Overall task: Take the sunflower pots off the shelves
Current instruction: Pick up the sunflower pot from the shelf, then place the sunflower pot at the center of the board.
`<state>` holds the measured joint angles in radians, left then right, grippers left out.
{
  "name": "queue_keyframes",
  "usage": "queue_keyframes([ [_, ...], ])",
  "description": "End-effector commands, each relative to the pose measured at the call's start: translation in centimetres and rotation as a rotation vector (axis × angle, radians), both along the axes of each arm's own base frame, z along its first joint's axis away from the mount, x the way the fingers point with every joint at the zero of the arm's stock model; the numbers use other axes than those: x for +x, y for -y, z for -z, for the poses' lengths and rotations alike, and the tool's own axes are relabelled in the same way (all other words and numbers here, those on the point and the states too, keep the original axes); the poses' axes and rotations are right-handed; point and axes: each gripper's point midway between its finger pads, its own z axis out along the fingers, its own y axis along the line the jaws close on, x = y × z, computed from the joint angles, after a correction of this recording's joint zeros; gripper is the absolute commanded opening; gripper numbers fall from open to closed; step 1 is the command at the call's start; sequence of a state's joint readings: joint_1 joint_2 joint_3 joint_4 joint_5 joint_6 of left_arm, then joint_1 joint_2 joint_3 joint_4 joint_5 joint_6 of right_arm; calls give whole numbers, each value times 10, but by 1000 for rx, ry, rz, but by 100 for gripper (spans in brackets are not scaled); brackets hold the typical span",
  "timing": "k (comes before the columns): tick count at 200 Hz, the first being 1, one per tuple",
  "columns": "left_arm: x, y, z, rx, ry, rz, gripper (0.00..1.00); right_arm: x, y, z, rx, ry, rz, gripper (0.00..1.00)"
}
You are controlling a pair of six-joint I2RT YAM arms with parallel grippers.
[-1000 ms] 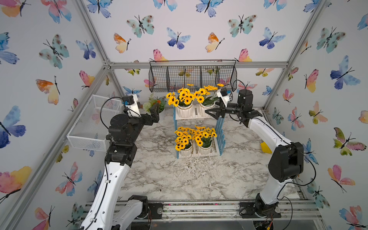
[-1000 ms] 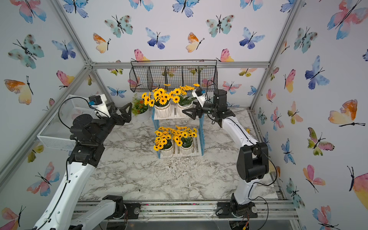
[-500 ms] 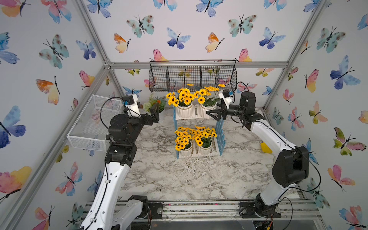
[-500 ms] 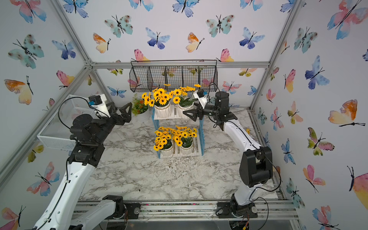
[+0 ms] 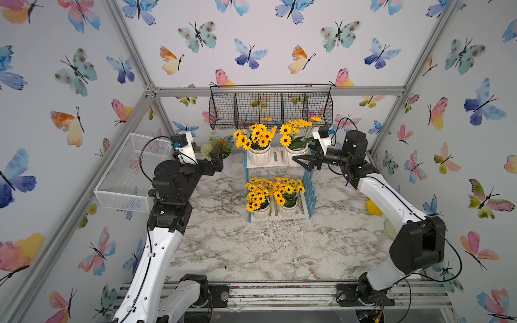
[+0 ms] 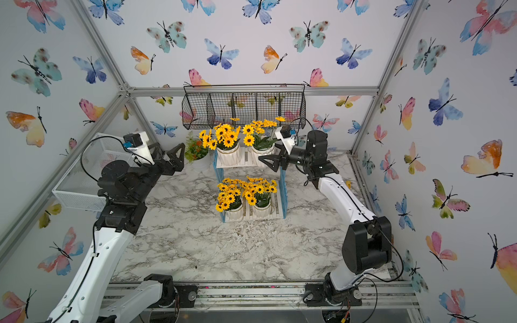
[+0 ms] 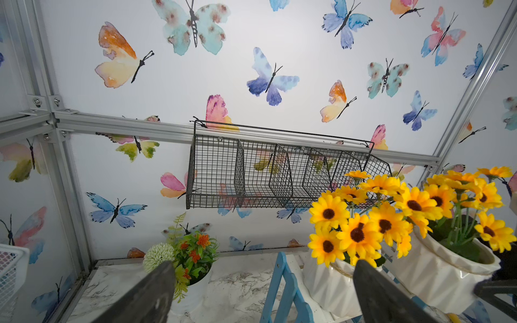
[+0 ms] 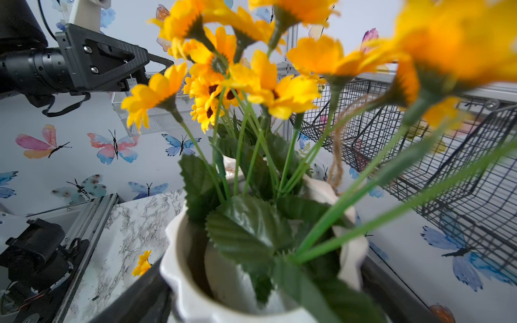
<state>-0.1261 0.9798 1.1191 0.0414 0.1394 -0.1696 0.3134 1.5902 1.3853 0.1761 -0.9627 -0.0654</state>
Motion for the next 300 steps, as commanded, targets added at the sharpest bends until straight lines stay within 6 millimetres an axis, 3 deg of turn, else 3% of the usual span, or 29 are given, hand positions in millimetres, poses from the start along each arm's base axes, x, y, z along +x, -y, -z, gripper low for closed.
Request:
queue_keyframes([
  [1,-4,0,-7,-9,28,10,98,-20,0,-31,45,101,-9,2],
  [131,-8,2,-11,-14,41,27,98,-99,-10,-13,46,54,-56,2],
  [246,-12,5,-15,-28,47,45,98,-161,-16,24,70,-1,-87,2],
  [300,-16,4,-22,-33,54,47,98,-181,-14,58,74,-31,-88,2],
])
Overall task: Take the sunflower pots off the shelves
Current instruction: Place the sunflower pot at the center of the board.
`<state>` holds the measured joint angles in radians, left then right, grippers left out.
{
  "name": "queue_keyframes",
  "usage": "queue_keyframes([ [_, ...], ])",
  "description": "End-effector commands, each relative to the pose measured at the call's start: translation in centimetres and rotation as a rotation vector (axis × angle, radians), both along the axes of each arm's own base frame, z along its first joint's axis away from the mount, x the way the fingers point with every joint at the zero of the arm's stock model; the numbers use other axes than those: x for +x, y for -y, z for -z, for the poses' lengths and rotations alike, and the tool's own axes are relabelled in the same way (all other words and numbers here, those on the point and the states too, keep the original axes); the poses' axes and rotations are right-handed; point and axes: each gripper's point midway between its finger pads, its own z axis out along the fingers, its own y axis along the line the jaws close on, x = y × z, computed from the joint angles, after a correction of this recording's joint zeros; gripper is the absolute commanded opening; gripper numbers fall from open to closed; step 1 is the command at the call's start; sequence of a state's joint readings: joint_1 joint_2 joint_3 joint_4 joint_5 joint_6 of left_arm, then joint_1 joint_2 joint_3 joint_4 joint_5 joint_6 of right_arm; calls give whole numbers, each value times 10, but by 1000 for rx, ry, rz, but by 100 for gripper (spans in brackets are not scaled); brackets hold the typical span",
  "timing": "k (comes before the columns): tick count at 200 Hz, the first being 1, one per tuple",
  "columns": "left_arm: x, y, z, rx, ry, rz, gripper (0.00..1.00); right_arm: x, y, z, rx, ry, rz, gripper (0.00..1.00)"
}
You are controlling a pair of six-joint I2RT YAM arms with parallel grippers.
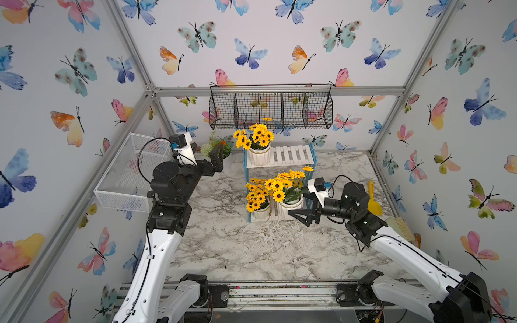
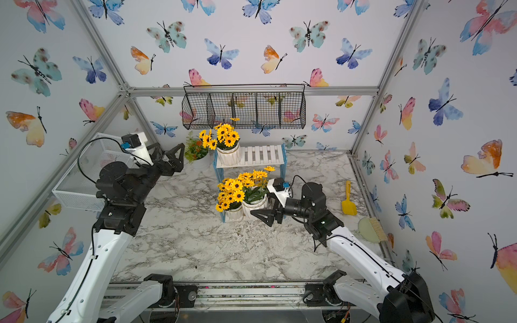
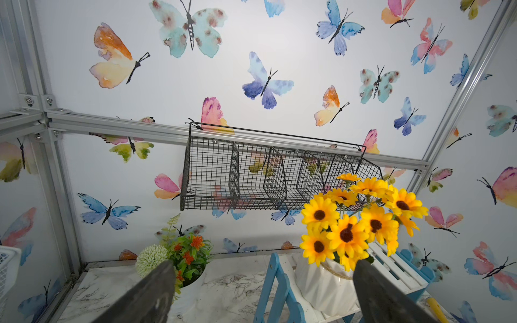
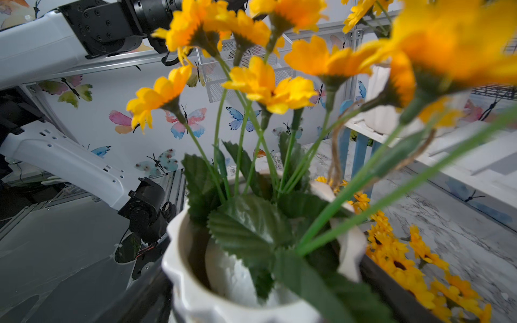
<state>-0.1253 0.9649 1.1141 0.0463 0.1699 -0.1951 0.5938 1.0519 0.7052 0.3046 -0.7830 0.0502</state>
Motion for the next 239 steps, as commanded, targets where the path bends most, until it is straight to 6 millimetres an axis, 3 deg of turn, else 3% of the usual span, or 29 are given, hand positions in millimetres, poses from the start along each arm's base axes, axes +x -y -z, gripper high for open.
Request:
queue_keyframes([
  [1,-10,0,-18,-10,45,15,98,-7,1,-17,74,79,10,2],
  [61,-16,-1,-30,-5,55,13,98,-26,-6,20,76,67,17,2],
  [104,-16,-1,-30,-13,50,15,98,-35,-12,58,57,31,39,2],
  [161,-17,3,-31,-22,52,38,98,-47,-20,89,45,21,54,2],
  [239,-22,2,-33,-27,60,35,98,-53,-46,132,-4,-17,50,2],
])
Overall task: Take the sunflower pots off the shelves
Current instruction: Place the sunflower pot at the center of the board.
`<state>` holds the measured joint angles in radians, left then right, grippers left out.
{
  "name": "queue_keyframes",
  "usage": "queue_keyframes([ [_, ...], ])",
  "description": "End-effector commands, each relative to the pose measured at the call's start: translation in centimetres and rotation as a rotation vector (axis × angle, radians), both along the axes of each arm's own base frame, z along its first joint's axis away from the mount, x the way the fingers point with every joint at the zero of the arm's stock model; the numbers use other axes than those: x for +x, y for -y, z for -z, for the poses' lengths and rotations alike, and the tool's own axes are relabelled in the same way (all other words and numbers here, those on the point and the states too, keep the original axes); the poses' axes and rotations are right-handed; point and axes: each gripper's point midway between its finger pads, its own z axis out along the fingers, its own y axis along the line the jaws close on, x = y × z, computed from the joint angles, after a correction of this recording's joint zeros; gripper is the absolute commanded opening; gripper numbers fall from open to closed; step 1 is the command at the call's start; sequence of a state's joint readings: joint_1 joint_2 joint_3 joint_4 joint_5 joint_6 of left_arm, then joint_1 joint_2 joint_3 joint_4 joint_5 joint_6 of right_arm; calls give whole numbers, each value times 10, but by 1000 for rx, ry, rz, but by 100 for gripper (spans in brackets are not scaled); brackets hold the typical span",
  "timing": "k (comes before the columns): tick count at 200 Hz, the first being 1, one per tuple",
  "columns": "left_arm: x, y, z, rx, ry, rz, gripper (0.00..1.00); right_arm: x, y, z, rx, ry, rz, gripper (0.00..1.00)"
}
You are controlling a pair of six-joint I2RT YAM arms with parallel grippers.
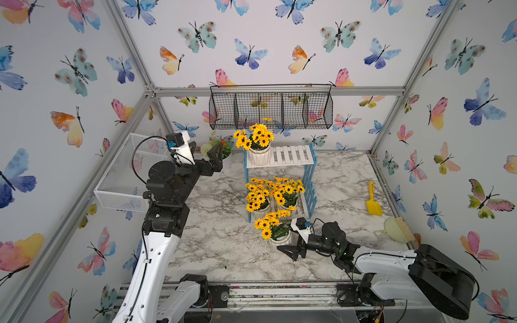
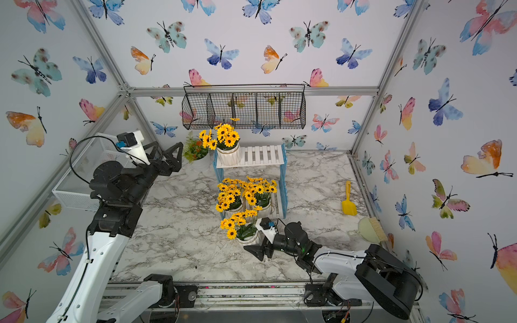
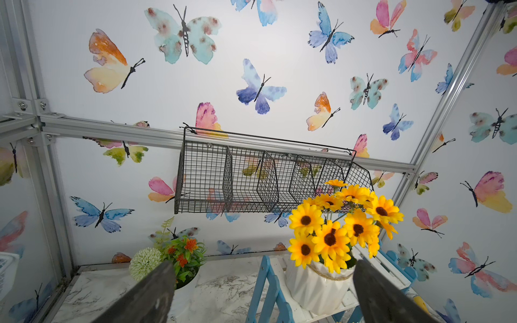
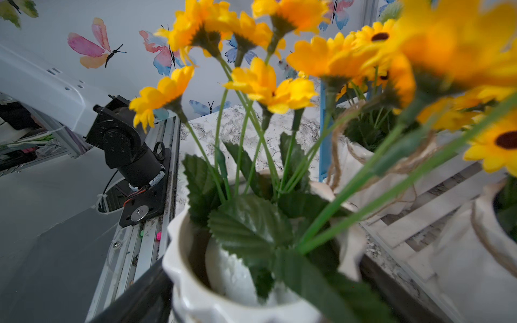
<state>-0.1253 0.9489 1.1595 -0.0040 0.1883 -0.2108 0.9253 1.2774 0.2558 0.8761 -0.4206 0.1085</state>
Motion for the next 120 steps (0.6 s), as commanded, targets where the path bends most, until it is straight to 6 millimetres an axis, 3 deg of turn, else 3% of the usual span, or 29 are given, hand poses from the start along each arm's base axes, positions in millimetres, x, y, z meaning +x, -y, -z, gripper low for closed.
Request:
queue_keyframes([
  [1,-11,0,-18,-14,54,14,98,3,-14,-22,98,72,17,2],
  [47,-5,4,-18,-20,60,33,98,6,-27,0,85,31,23,2],
  [120,-7,5,-19,-31,84,42,98,13,-46,17,48,12,19,2],
])
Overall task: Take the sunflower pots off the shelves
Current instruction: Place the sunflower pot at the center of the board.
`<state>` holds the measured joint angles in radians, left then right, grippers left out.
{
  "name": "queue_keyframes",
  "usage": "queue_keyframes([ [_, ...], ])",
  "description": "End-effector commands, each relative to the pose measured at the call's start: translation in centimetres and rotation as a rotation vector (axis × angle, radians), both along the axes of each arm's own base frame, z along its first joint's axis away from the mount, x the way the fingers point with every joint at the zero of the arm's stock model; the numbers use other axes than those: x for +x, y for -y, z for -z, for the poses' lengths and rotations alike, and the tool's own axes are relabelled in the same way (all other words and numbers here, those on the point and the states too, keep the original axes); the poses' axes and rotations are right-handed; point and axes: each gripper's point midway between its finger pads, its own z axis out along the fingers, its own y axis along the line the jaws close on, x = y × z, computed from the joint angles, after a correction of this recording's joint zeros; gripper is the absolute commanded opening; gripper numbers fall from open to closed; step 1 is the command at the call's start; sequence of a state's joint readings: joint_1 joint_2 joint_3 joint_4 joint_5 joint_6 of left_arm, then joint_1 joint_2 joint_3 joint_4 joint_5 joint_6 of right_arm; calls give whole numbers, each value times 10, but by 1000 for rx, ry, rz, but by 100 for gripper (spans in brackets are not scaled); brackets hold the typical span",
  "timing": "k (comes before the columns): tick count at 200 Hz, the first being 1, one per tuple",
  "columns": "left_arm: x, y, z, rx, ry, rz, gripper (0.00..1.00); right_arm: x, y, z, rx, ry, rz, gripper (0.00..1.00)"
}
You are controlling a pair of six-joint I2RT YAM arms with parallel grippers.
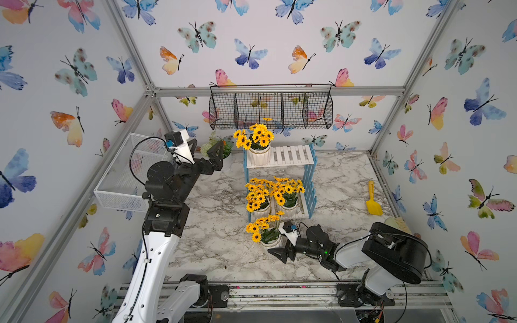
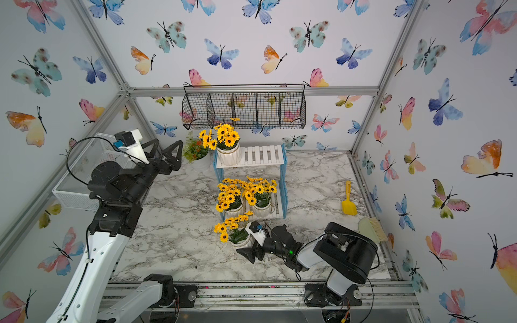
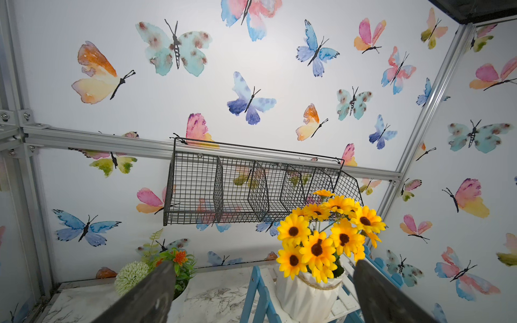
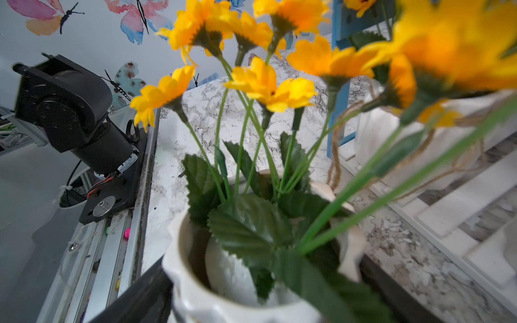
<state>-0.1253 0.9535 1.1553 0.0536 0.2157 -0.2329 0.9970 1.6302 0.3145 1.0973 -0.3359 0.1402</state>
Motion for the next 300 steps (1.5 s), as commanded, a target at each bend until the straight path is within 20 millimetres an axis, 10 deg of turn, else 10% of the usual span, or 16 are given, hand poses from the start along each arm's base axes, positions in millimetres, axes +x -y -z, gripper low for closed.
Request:
queue_keyframes([
  [1,-6,0,-8,-8,42,11,98,7,-15,-34,112,67,3,2],
  [233,-13,4,-10,-34,61,46,98,19,-65,14,-12,11,-84,2],
  [300,-19,0,-12,-29,69,21,98,18,-67,19,-30,7,-96,34],
])
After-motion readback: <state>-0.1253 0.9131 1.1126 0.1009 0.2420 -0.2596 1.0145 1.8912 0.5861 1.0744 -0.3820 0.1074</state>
